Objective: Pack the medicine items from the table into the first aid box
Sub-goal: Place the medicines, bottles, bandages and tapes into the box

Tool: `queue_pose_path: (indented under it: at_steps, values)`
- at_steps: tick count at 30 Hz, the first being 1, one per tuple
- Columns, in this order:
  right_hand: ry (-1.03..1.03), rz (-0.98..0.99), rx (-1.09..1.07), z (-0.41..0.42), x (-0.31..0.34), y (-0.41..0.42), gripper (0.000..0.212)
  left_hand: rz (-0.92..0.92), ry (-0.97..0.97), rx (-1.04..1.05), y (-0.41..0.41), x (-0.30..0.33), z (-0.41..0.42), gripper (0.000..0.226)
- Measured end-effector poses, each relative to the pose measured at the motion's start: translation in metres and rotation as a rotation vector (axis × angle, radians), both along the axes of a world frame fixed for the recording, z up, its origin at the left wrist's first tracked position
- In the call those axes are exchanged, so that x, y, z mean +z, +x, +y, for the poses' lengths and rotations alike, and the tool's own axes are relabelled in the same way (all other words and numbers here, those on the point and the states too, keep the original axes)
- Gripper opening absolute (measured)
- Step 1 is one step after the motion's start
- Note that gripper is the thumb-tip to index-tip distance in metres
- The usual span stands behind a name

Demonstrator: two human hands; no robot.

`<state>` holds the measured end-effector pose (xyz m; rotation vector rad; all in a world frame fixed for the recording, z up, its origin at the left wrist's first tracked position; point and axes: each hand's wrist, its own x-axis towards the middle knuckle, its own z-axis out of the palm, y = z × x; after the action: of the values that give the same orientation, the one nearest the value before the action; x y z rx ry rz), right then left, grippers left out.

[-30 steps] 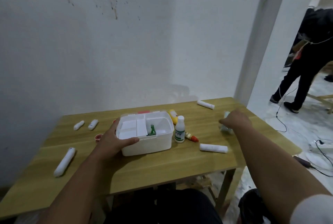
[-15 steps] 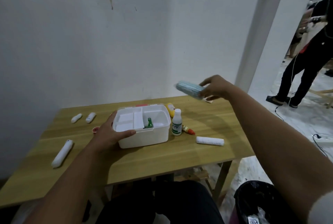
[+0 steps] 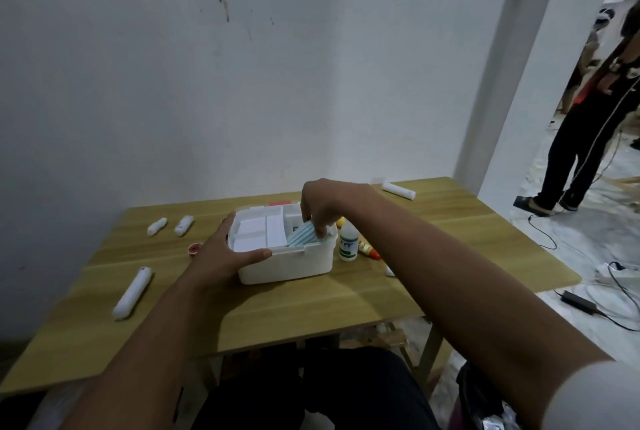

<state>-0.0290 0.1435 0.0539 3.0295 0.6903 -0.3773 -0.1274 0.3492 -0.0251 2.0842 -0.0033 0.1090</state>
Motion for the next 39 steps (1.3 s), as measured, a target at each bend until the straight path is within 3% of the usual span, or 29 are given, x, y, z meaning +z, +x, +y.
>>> queue_pose_path:
  at_steps: [6, 11, 18, 27, 33, 39]
  values:
    - [0.058, 0.128, -0.048, -0.008, -0.009, 0.005, 0.037, 0.007, -0.005, -0.007, -0.001, 0.003, 0.0, 0.095]
    - [0.035, 0.124, -0.031, -0.001, -0.014, 0.009, 0.039, -0.011, -0.017, -0.011, -0.005, 0.004, -0.004, 0.09]
    - [0.158, 0.153, -0.042, 0.021, -0.042, 0.011, 0.032, -0.011, -0.002, -0.026, 0.0, 0.0, 0.002, 0.095]
    - [0.22, 0.136, -0.08, 0.028, -0.056, 0.011, 0.01, -0.013, -0.047, -0.025, 0.002, -0.002, 0.003, 0.074]
    - [0.436, 0.321, -0.2, 0.012, -0.037, 0.007, 0.028, -0.005, -0.033, -0.024, 0.003, -0.003, 0.003, 0.091]
    - [0.793, 0.25, -0.307, -0.012, -0.008, 0.009, 0.012, -0.012, -0.045, -0.027, 0.0, 0.0, 0.001, 0.088]
